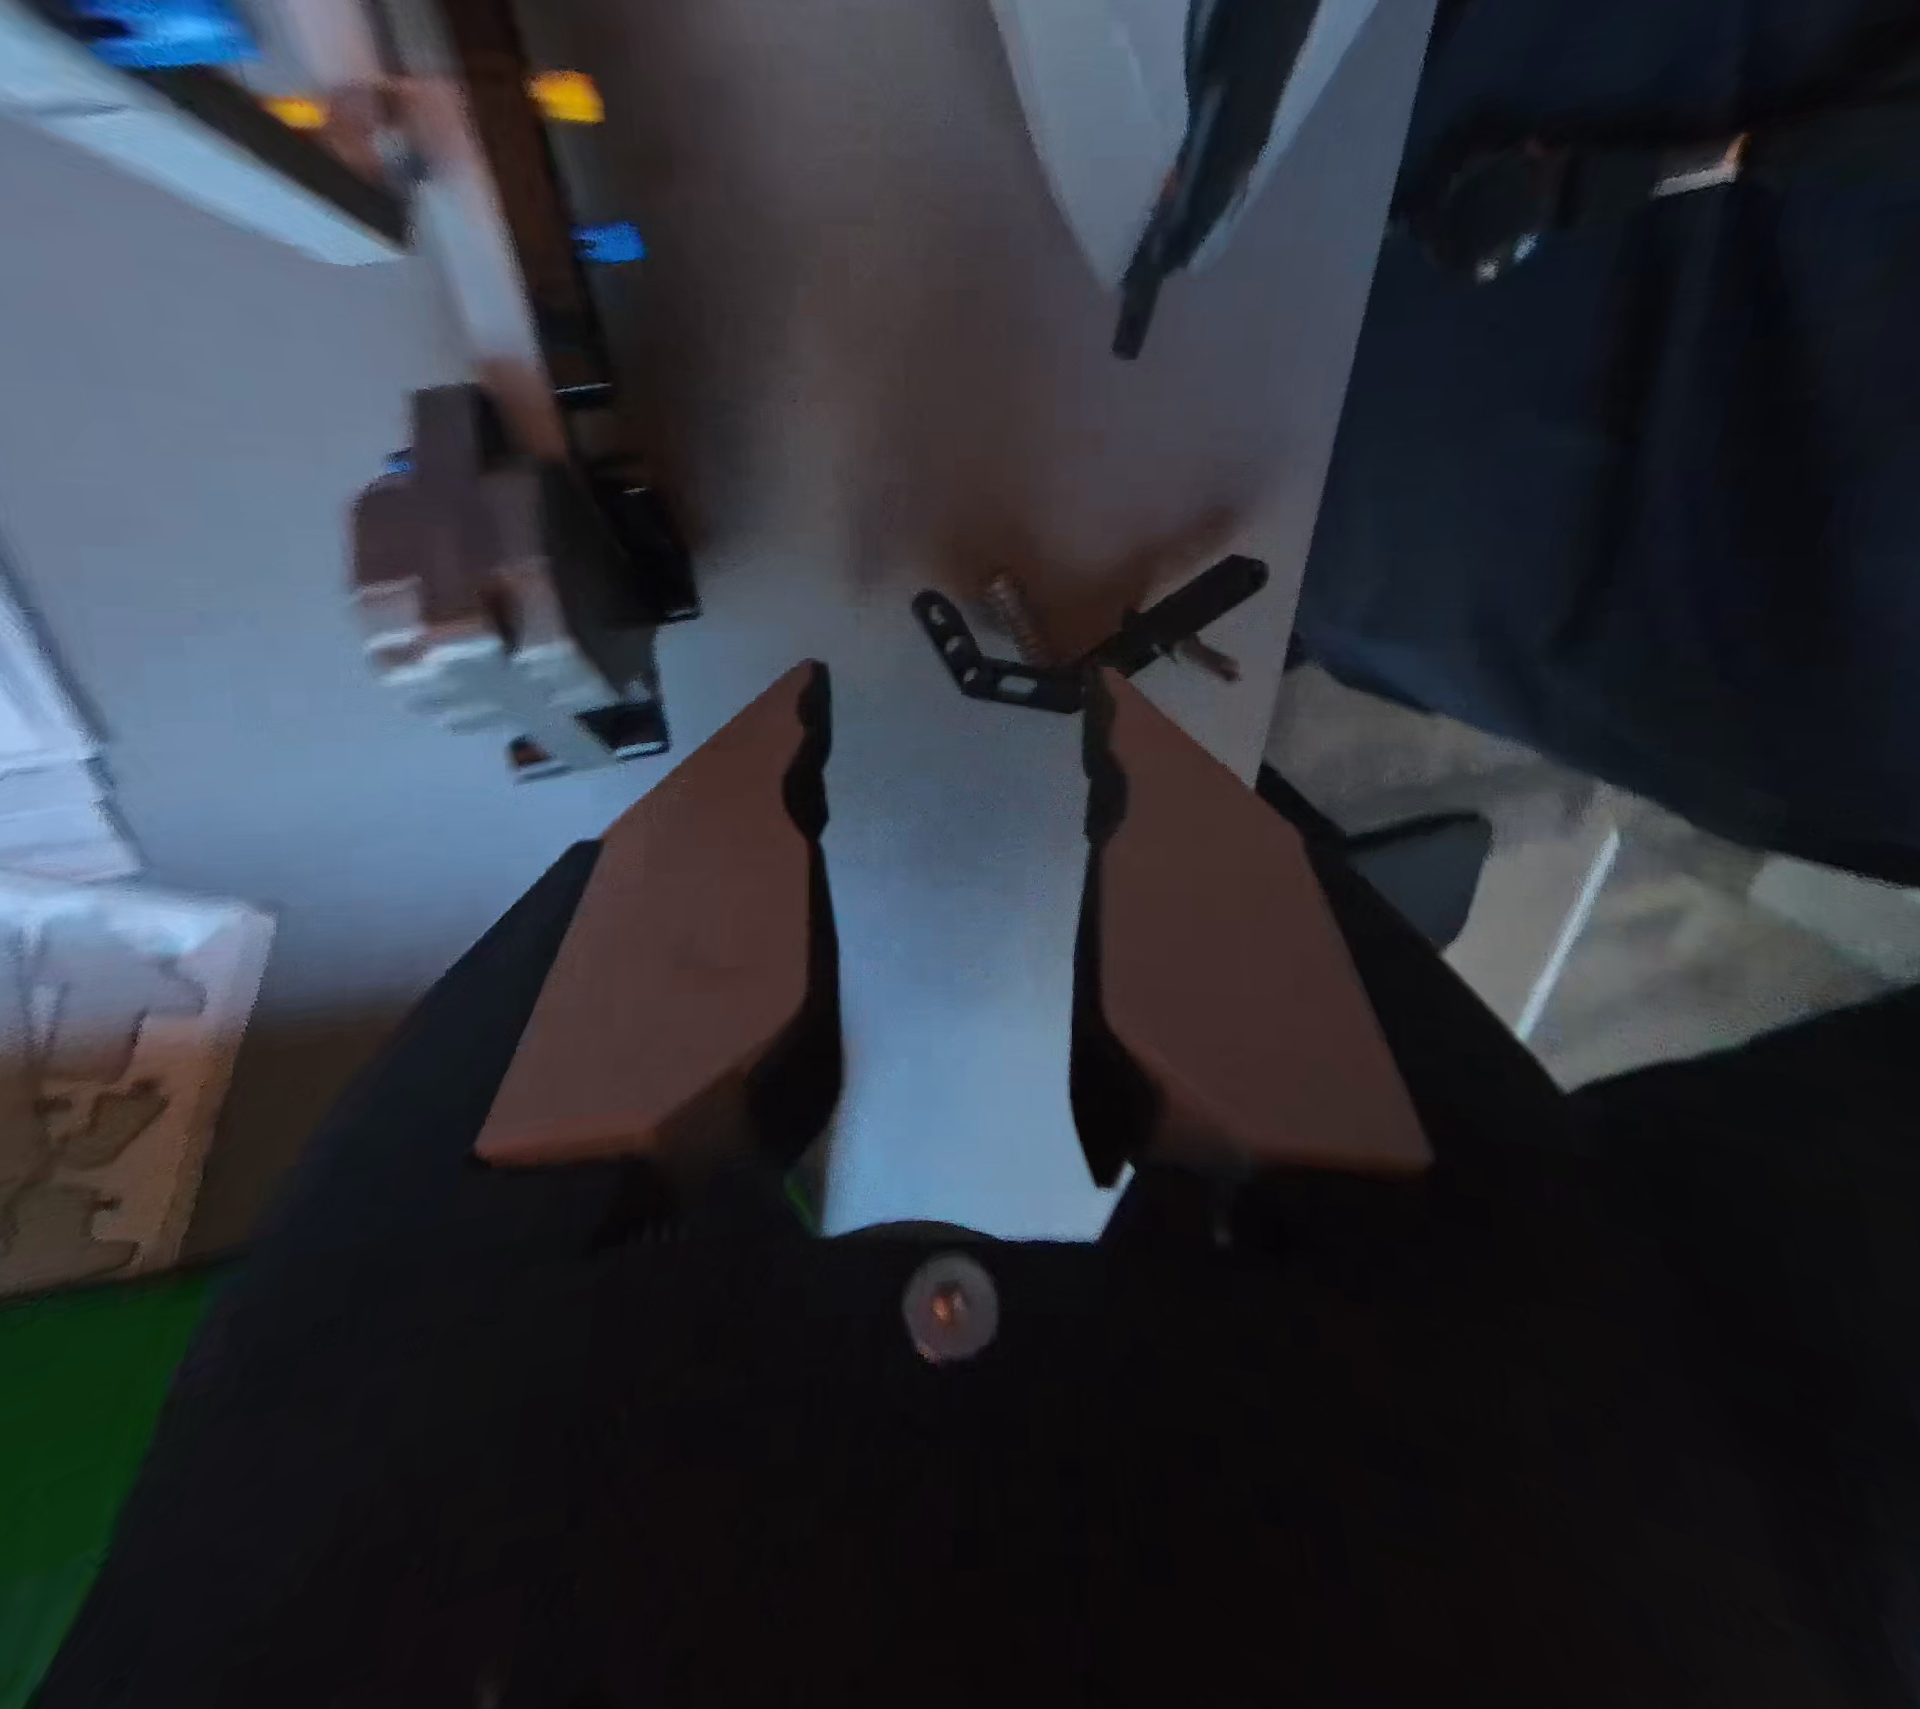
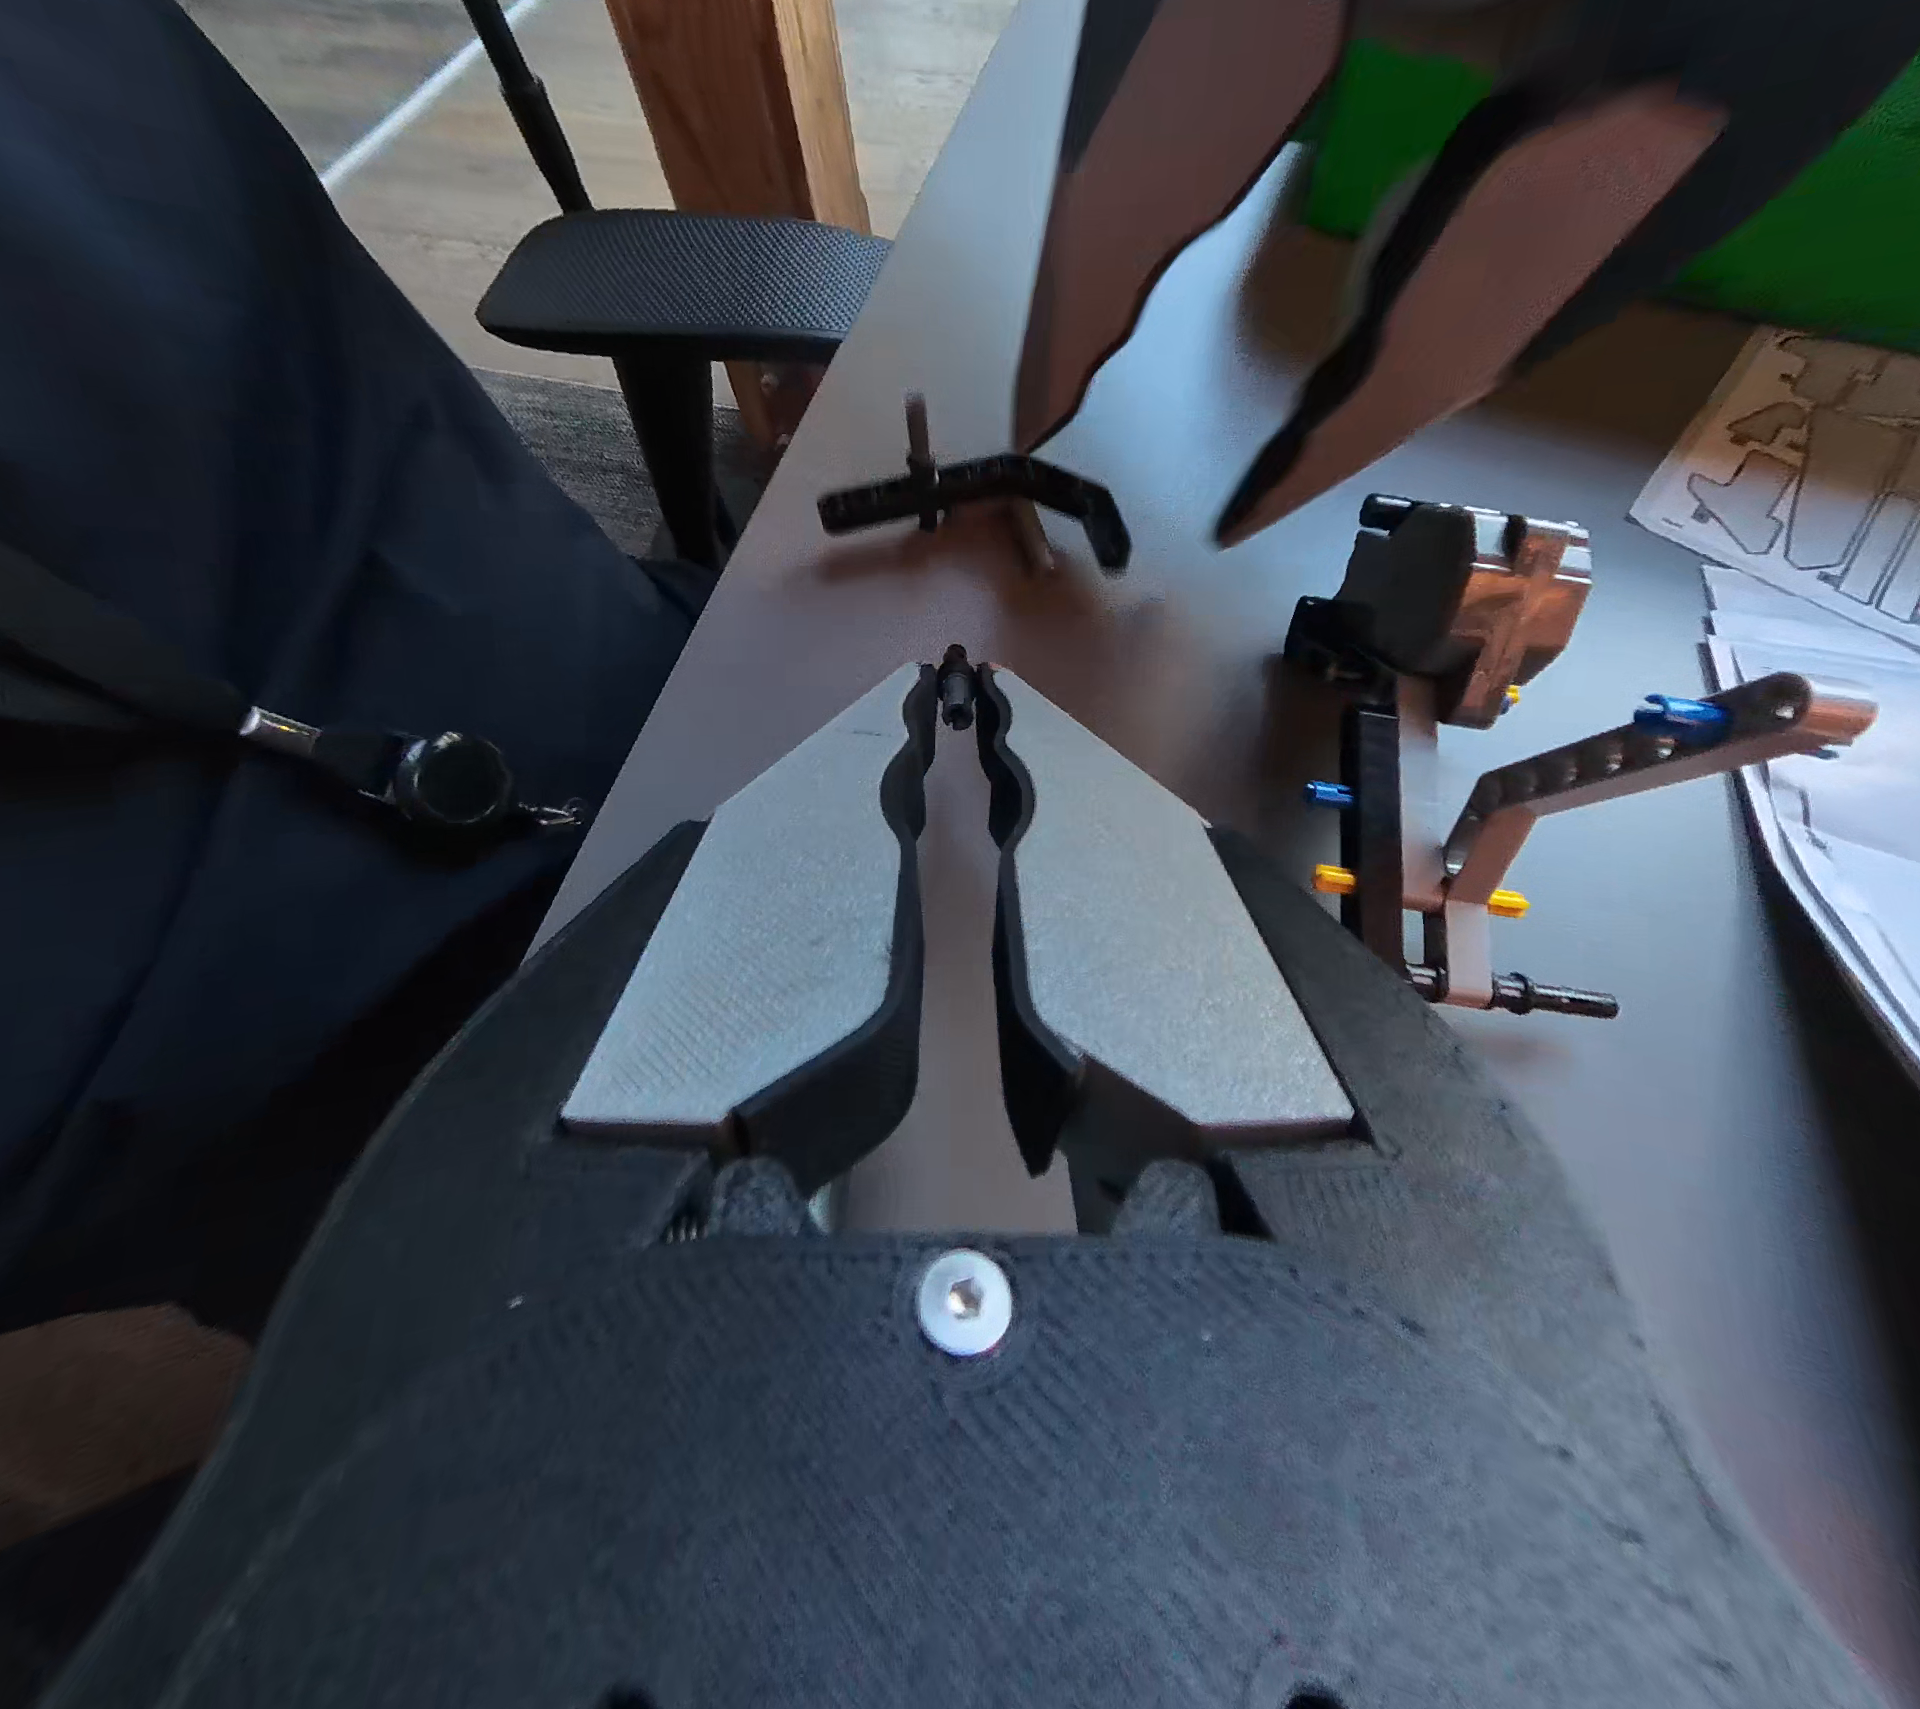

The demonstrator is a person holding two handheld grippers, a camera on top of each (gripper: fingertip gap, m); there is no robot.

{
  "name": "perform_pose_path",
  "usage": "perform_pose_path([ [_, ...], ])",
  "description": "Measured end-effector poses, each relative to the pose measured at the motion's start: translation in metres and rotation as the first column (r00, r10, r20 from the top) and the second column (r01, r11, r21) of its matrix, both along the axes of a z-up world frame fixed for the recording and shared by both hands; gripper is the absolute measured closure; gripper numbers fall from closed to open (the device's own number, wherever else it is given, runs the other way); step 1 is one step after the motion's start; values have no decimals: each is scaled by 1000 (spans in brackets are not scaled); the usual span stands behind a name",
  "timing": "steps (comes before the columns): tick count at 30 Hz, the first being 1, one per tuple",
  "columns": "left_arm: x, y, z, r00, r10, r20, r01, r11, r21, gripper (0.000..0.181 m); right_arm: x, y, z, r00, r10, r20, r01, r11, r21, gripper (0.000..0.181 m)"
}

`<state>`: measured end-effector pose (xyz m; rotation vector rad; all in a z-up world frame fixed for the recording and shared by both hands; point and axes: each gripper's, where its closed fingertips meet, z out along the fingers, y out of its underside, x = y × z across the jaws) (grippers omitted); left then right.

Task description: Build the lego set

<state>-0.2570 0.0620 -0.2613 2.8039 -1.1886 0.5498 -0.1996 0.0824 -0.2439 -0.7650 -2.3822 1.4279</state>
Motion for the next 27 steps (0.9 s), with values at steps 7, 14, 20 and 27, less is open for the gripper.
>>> perform_pose_path([
  [7,-10,-3,48,898,406,170,-438,786,436,127,-3,2,-1,1000,-24,-14,25,1000,18,177],
  [14,38,-54,-4,770,562,303,-634,616,467,120,-16,3,2,996,-88,27,89,995,-36,177],
  [20,42,-46,-17,768,576,280,-624,574,530,126,-2,-27,-10,994,55,93,-57,998,17,177],
  [27,41,-39,-15,790,517,330,-611,613,500,131,-10,-52,-10,993,86,75,-89,996,30,177],
])
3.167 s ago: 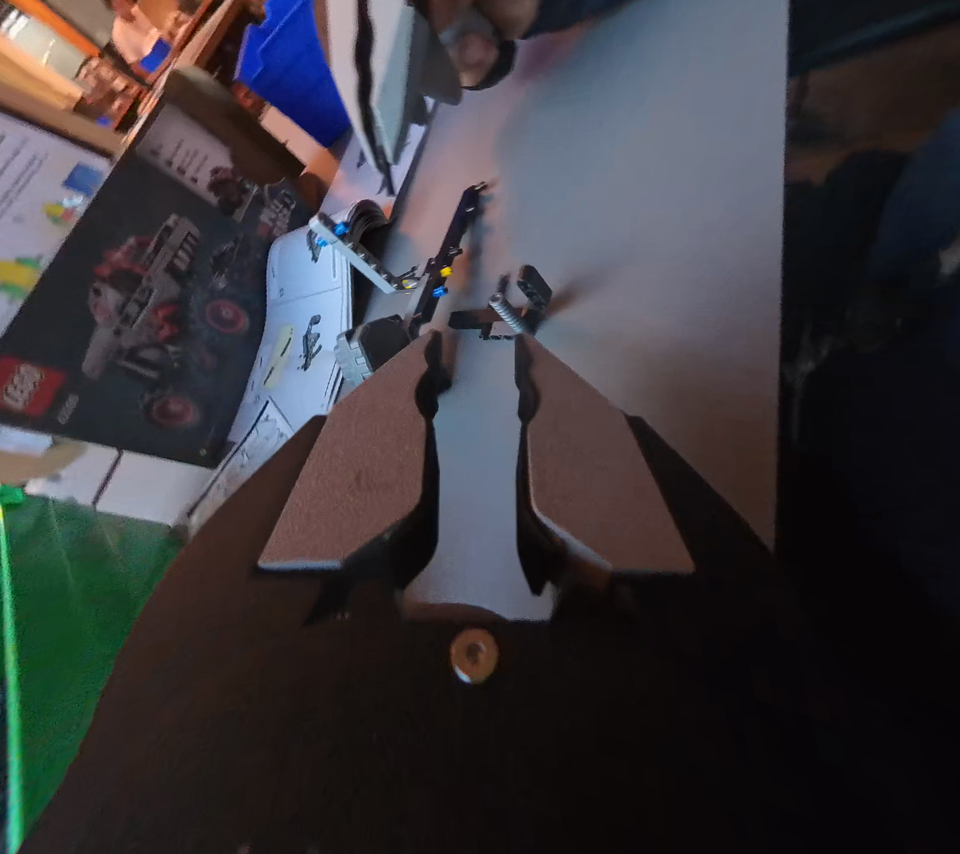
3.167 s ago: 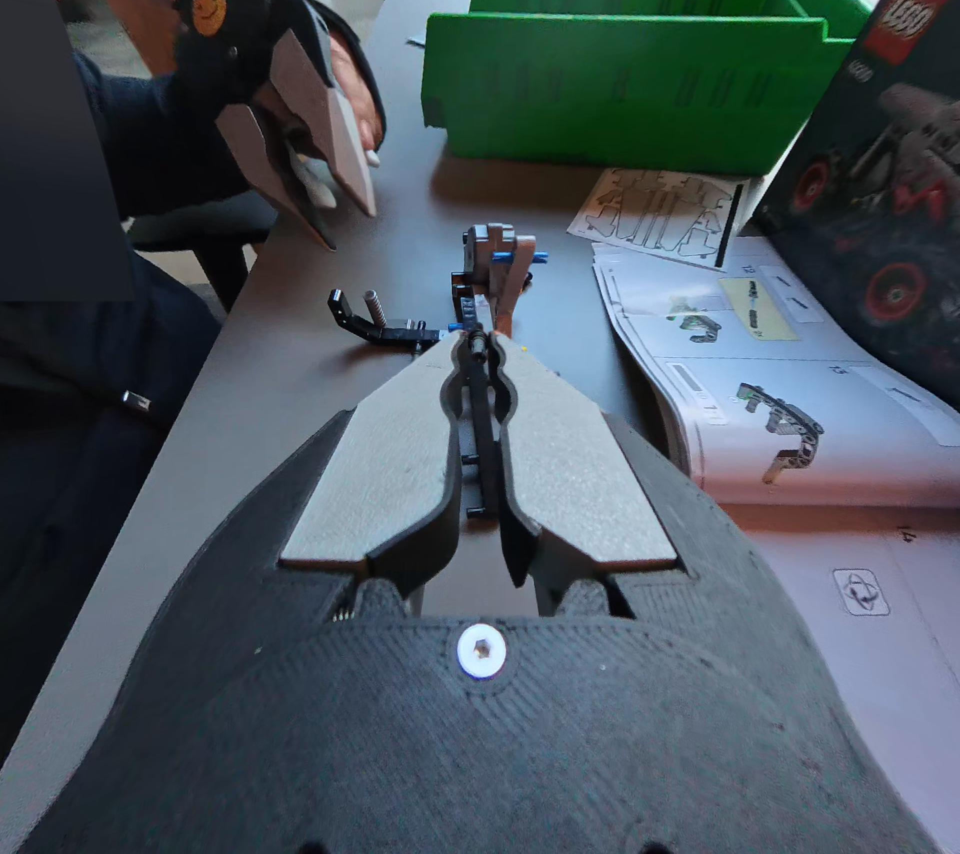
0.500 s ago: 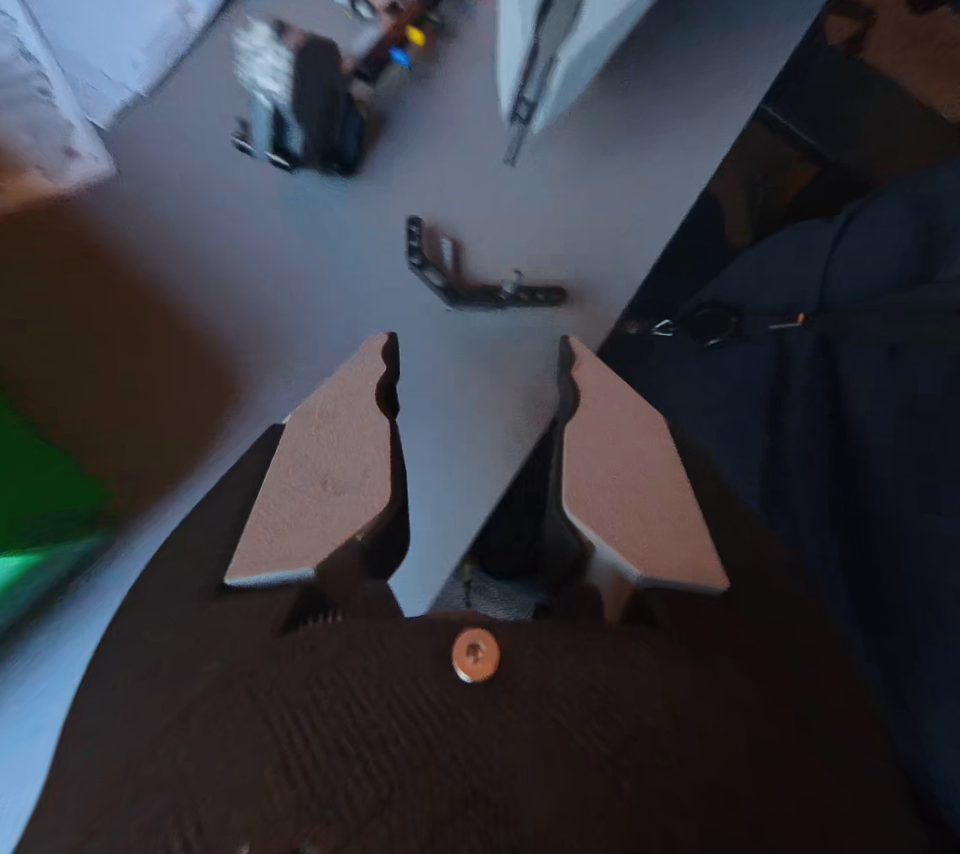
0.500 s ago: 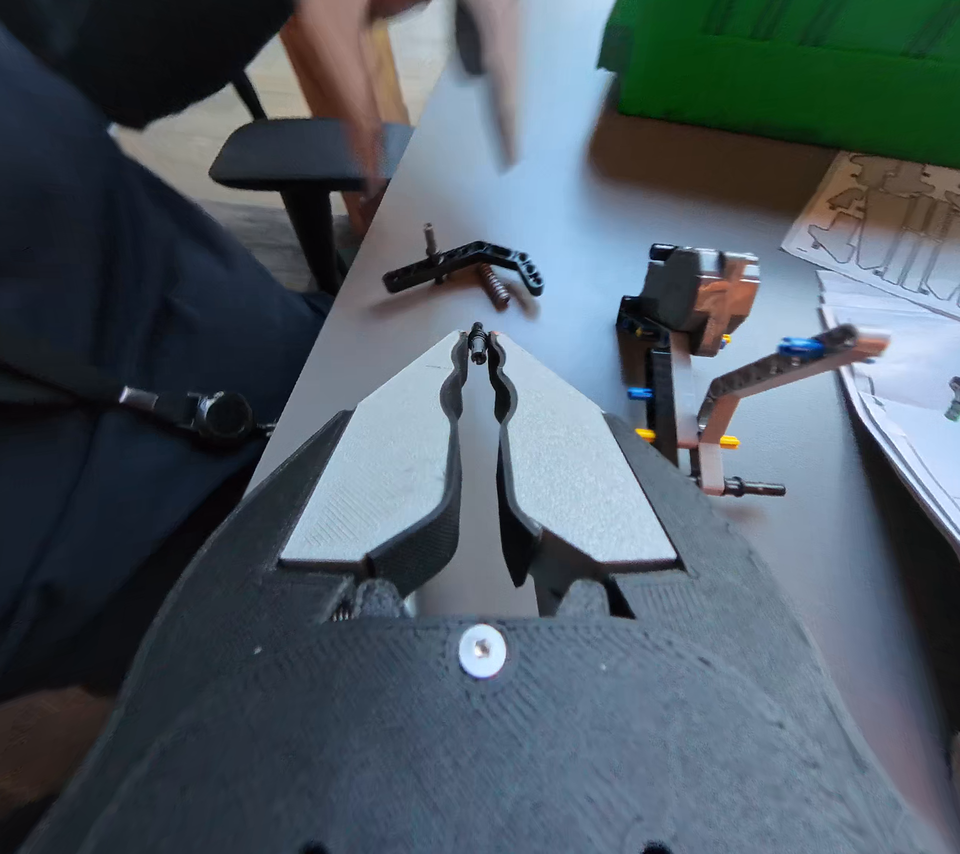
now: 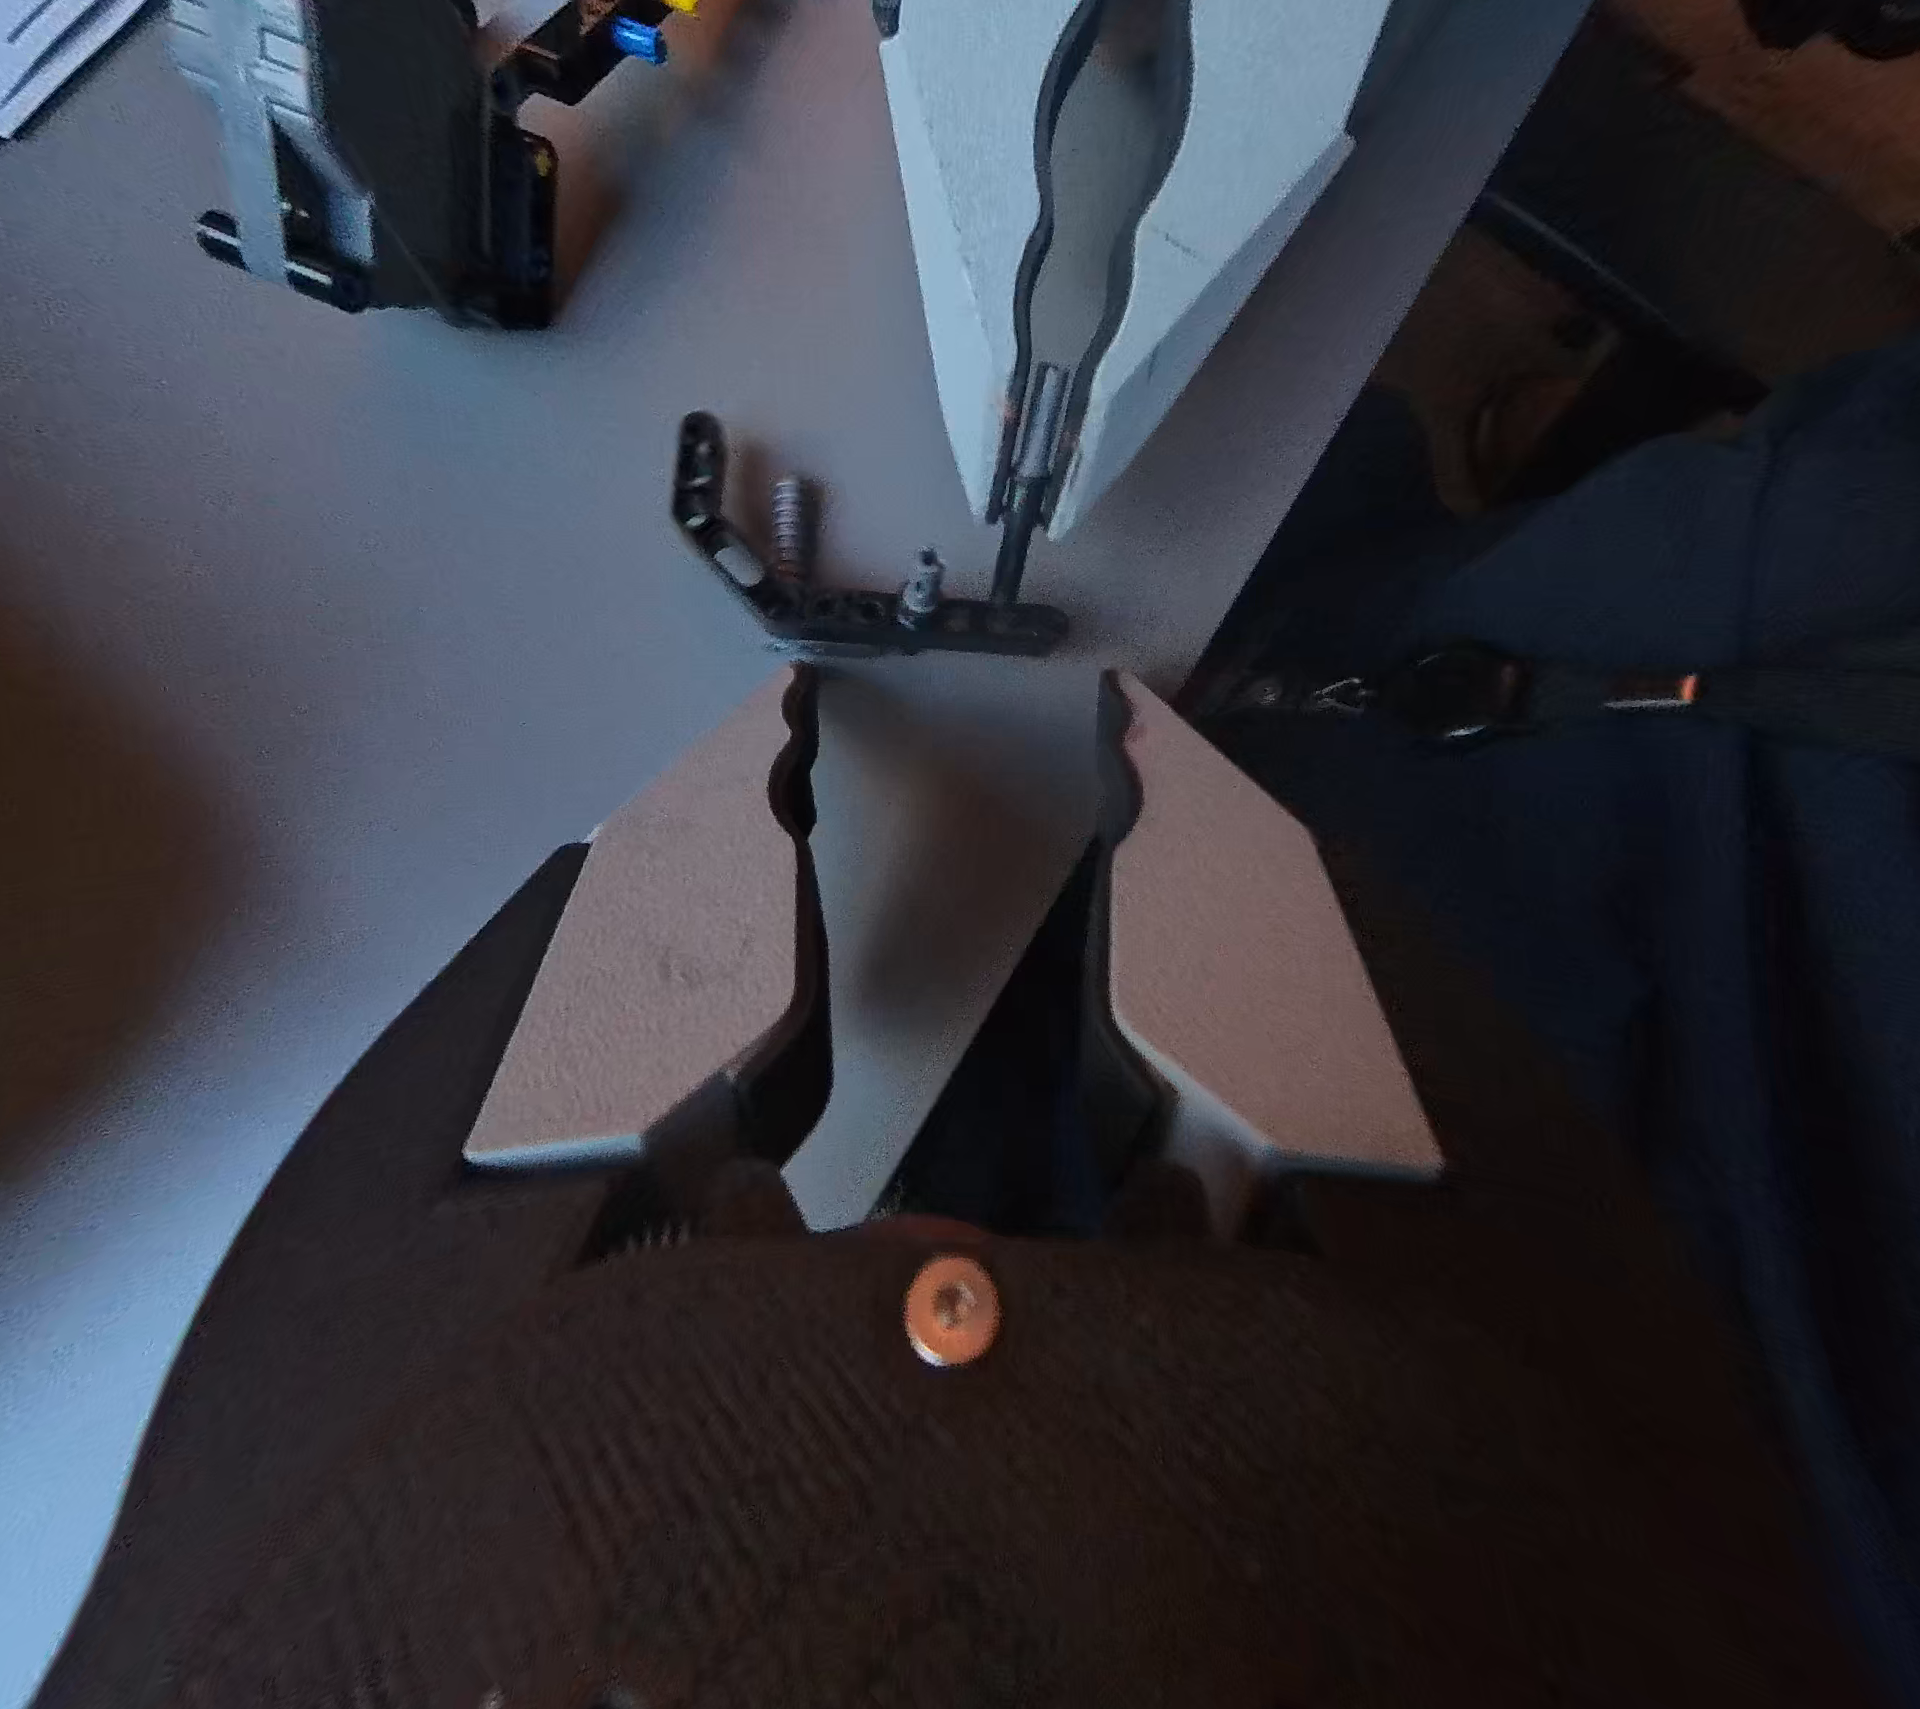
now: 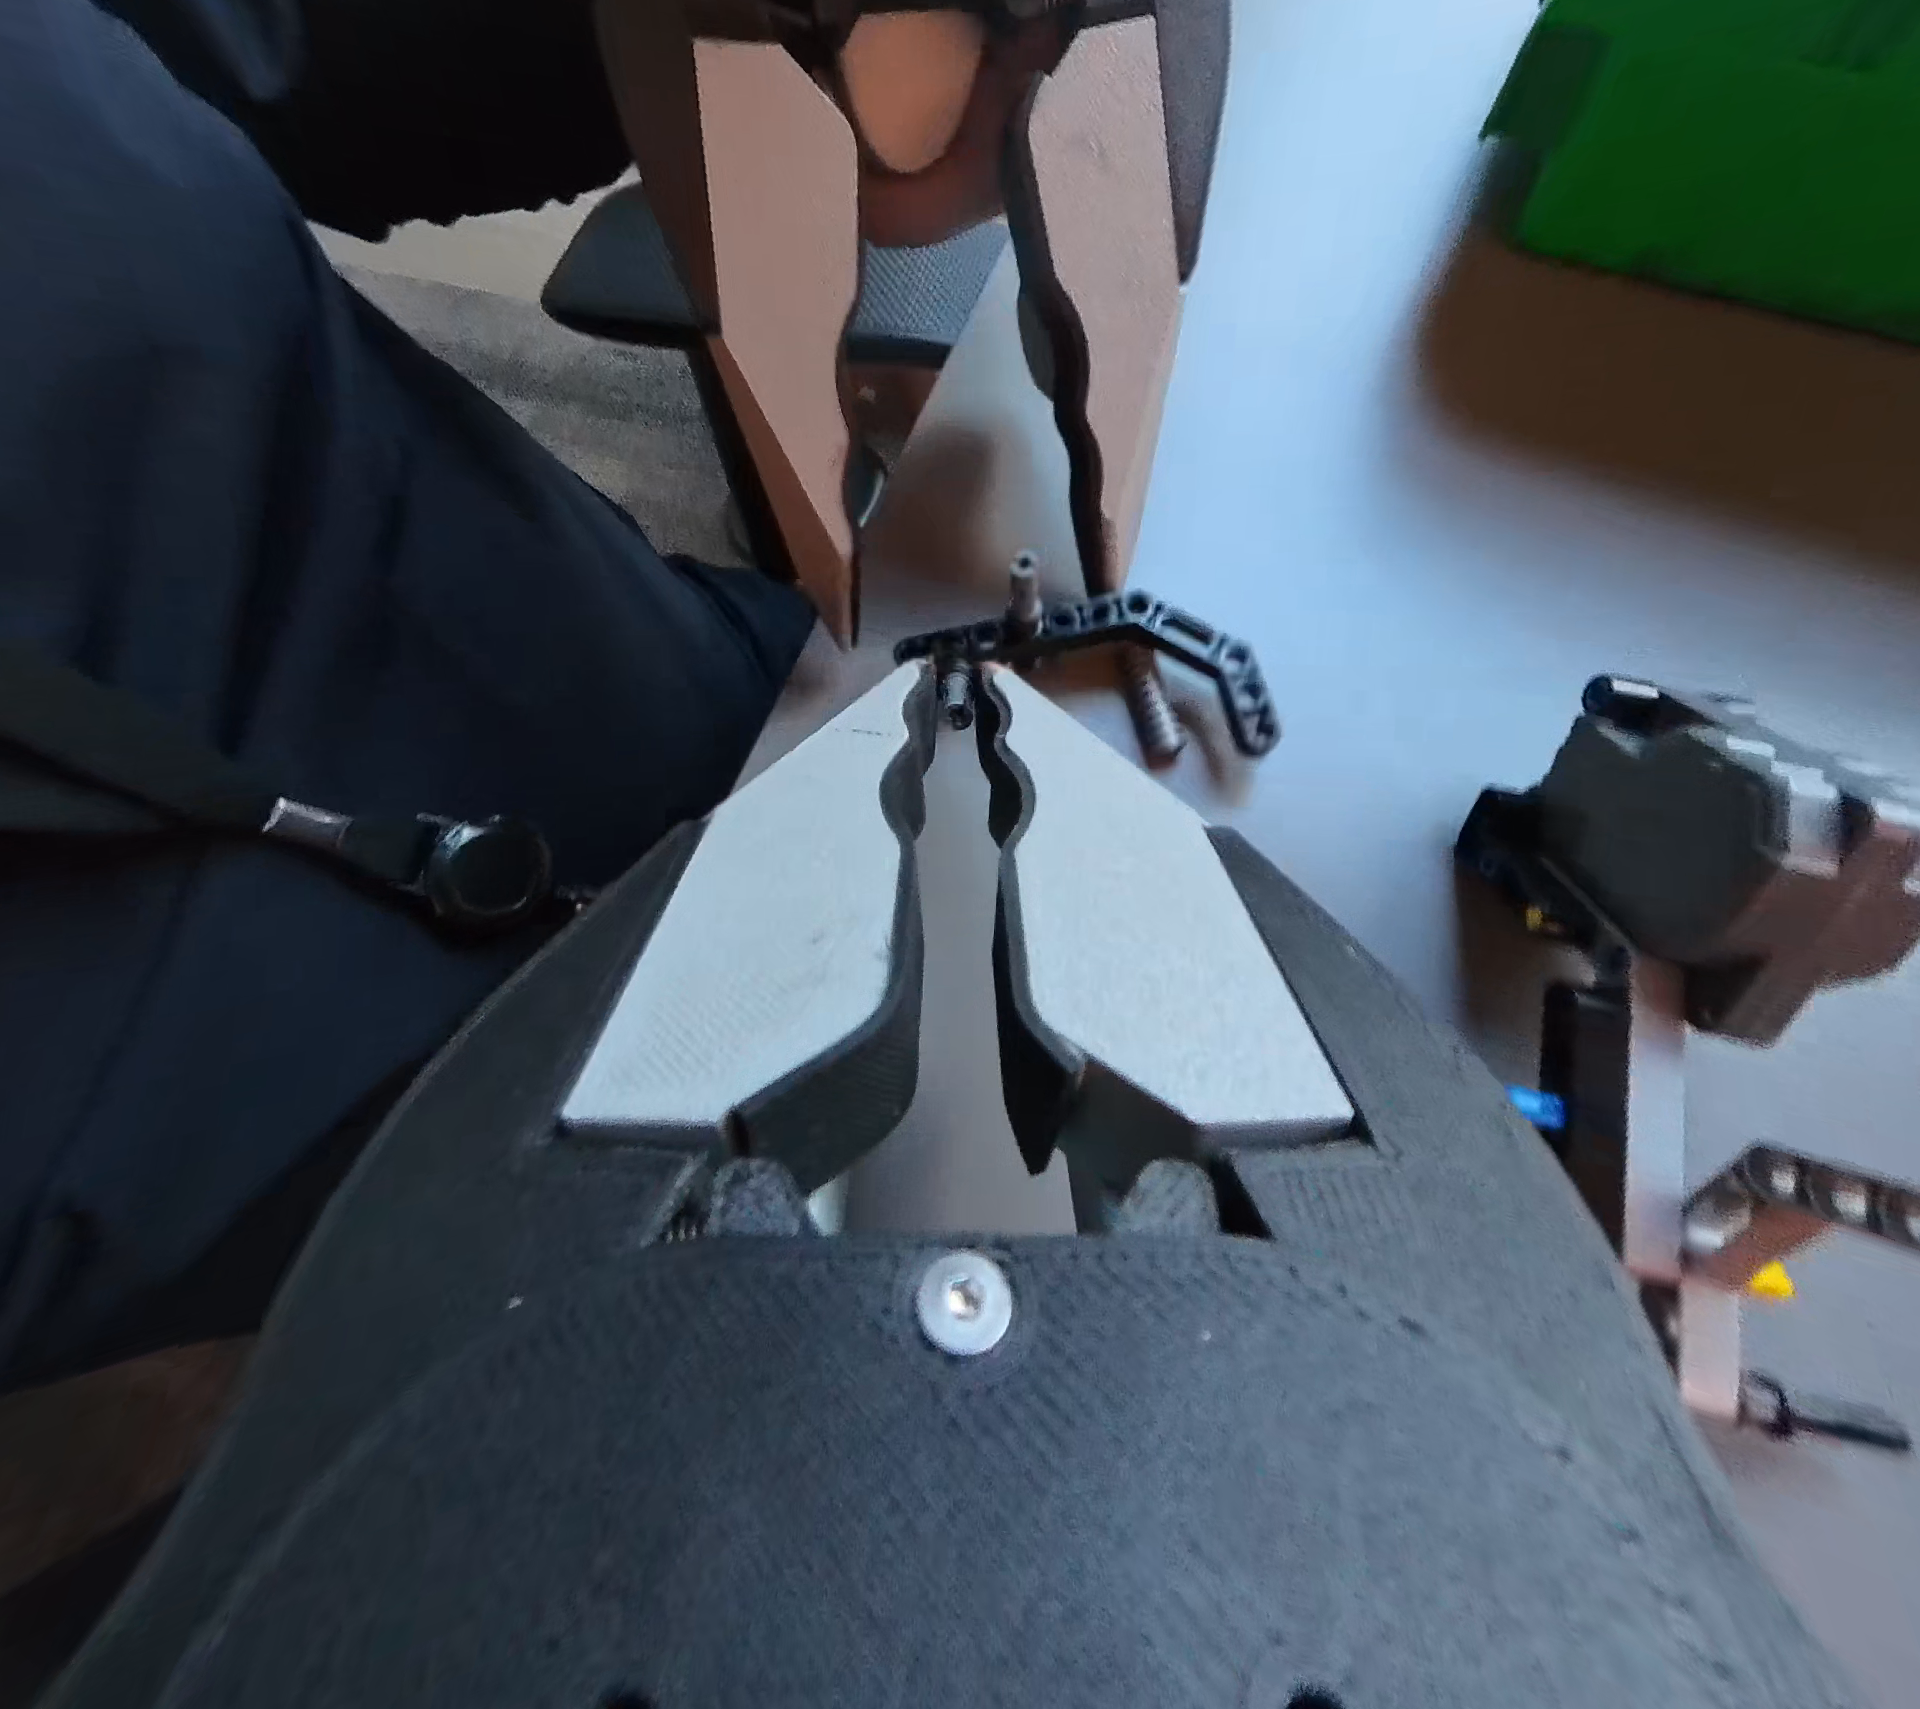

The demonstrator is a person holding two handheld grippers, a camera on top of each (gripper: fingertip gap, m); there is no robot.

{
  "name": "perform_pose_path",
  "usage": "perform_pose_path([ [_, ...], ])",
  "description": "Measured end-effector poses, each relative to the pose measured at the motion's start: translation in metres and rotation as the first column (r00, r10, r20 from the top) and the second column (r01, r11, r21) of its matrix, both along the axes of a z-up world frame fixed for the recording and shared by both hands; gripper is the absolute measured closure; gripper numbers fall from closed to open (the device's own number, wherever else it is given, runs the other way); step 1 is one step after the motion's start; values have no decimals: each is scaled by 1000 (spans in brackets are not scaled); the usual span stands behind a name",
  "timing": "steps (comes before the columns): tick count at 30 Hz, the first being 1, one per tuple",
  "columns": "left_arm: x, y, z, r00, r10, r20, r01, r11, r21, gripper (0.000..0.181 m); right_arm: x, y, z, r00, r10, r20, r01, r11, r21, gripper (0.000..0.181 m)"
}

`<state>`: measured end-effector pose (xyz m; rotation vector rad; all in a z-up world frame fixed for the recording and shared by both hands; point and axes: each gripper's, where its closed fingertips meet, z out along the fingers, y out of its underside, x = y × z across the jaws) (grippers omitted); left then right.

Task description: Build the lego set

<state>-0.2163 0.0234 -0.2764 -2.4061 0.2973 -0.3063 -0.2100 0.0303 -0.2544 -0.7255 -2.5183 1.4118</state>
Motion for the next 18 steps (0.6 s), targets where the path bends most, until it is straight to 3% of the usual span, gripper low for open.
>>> perform_pose_path([
  [7,-30,-21,-1,997,48,-56,-46,999,24,128,-16,-26,1,999,41,-20,-41,999,24,177],
  [15,-42,-15,0,981,91,-174,-70,990,119,144,-19,1,34,997,-43,-60,38,995,-94,178],
  [18,-42,-9,1,982,27,-184,-3,991,131,156,-21,7,34,997,-62,-41,57,991,-123,177],
])
